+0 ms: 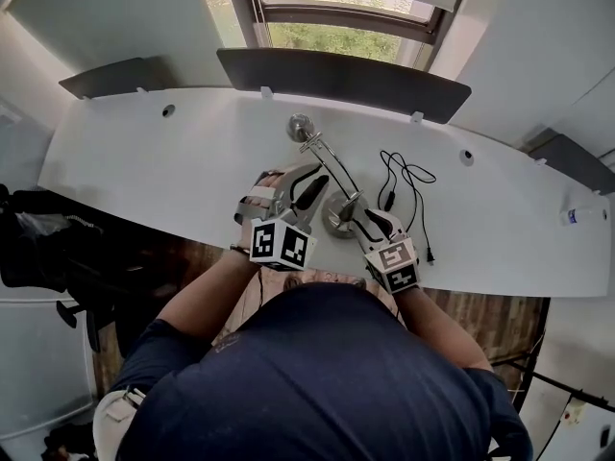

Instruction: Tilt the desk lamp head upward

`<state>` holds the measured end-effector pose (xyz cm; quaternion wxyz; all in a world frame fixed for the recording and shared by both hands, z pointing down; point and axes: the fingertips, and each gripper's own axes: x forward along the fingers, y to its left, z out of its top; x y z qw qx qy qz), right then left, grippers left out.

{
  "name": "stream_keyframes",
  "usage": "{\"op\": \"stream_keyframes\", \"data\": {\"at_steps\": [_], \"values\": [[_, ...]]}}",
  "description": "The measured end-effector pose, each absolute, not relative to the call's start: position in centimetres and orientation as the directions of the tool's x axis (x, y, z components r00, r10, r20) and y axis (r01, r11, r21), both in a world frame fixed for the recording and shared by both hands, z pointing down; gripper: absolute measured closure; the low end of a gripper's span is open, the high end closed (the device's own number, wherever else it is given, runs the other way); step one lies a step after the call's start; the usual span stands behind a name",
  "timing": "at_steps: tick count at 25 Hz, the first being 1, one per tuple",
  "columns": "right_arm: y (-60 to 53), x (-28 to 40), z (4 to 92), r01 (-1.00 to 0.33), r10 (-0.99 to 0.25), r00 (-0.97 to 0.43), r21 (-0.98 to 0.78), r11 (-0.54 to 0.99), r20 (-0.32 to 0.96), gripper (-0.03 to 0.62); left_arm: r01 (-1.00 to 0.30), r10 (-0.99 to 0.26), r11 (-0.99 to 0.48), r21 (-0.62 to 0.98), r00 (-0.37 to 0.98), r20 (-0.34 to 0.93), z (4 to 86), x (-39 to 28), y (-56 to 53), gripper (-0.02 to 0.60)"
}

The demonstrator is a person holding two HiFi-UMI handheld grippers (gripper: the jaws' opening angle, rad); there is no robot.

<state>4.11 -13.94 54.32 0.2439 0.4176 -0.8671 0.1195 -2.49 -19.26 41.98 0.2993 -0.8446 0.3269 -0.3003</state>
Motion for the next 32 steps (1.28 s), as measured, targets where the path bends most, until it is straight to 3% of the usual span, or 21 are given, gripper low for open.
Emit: {"op": "stream_keyframes", "data": {"at_steps": [5,12,16,23,32], "values": [[-12.7,2.8,50.4,-0.756,-0.671,-0.605,-0.046,0.653,0.428,0.482,-0.492,-0.680,-0.710,-0.505,0.664,0.309,42.2,-2.0,-17.5,0.469],[-11.9,1.6,46.6,-0.721,-0.663,-0.667,-0.066,0.690,0.340,0.524,-0.532,-0.638,-0.763,-0.367,0.712,0.293,42.3,-1.6,-15.5,0.522],[-11.9,1.1,45.1,-0.714,-0.671,-0.684,-0.074,0.696,0.286,0.554,-0.561,-0.597,-0.803,-0.203,0.752,0.281,42.6,-1.3,-14.4,0.552],[-11.4,0.5,44.0,-0.708,-0.680,-0.698,-0.074,0.703,0.223,0.578,-0.550,-0.554,-0.831,-0.086,0.805,0.213,43.1,-1.1,-12.6,0.574],[-10.8,0.6,44.5,-0.706,-0.679,-0.701,-0.080,0.703,0.216,0.583,-0.509,-0.491,-0.843,0.175,0.861,0.134,43.9,-1.0,-11.4,0.574]]}}
